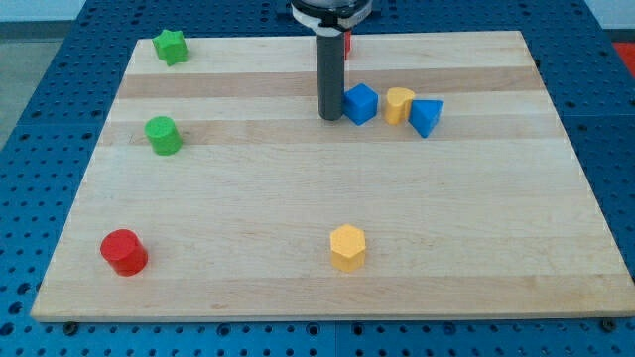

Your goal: Move the blue cube into the yellow heart

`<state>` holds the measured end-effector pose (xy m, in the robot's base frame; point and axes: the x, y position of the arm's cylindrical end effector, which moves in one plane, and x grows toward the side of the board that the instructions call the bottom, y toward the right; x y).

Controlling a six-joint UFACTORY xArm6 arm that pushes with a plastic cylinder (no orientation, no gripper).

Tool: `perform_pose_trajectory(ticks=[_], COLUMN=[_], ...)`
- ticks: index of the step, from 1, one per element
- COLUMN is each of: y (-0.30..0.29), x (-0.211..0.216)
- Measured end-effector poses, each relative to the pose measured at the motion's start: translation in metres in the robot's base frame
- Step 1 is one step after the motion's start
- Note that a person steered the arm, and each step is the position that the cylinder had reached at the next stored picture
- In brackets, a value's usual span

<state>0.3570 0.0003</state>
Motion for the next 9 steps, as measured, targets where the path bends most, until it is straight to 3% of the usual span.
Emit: perform_pose_trajectory(ticks=[6, 9], y=[0.012, 0.008], x=[-0.01, -0.04])
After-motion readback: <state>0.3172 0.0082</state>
